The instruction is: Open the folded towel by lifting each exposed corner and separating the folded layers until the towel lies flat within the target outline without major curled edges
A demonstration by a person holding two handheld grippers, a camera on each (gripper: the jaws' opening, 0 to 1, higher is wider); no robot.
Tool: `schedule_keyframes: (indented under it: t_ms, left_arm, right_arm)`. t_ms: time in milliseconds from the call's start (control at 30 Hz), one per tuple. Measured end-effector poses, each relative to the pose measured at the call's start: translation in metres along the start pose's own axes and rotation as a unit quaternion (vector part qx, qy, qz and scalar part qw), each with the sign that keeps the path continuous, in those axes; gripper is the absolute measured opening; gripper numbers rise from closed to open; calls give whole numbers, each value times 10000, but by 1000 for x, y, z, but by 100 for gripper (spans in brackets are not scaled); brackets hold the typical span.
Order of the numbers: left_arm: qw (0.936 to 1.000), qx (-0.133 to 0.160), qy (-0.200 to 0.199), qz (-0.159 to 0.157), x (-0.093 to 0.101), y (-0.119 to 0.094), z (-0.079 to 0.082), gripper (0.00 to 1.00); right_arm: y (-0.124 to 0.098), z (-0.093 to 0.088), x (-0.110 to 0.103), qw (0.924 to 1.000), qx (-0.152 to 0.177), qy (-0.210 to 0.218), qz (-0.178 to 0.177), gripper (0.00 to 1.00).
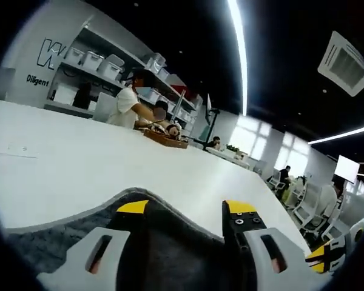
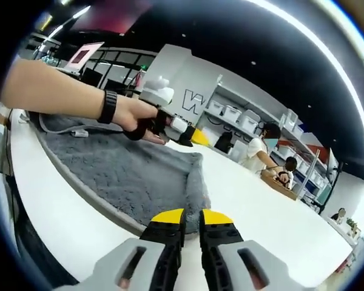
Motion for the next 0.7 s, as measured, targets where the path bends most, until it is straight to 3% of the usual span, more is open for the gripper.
schedule_keyframes:
  t_ms: [400,500,700]
  left_arm:
    - [9994,-245,216,-66,3,-3,-6,47]
    - [9992,-264,266,-122,7,-6,-7,48]
    - [9991,-250,273,-182,13,-8,-7,48]
  right_arm:
    - [-1,-4,5,9999,-85,48,-65,6]
    - [-6,10,9,9994,274,101,-211,7]
    - [-10,23,7,9988,448,166,-50,8]
Point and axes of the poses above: the point that each gripper's makers call its tool centre point, and the gripper's own axes: y roughly forward along the fingers, x roughly to its right, z roughly out of its top, the point moved 2 cm from there along -y, roughly backward along the fingers, and after that the axes turned 8 degrees about y, right-handed, at the moved point
